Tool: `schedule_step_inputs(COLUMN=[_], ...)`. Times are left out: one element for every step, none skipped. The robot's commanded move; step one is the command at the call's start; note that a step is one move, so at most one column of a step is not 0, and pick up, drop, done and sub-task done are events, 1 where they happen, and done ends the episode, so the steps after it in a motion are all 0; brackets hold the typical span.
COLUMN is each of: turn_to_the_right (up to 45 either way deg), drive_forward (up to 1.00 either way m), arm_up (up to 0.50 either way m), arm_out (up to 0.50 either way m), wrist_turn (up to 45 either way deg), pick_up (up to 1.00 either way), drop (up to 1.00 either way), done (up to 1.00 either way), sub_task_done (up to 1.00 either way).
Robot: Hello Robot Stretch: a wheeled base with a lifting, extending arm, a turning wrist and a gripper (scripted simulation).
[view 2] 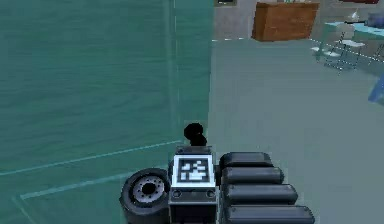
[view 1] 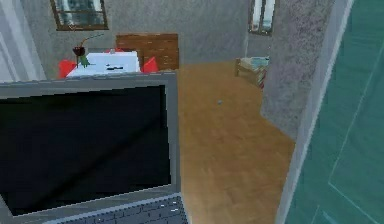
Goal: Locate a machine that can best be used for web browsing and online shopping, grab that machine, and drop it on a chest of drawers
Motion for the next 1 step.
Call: schedule_step_inputs(turn_to_the_right=[0.0], drive_forward=[1.00], arm_up=[0.00], arm_out=[0.00], wrist_turn=[0.0], pick_up=[0.00], drop=[0.00], done=[0.00], sub_task_done=[0.00])
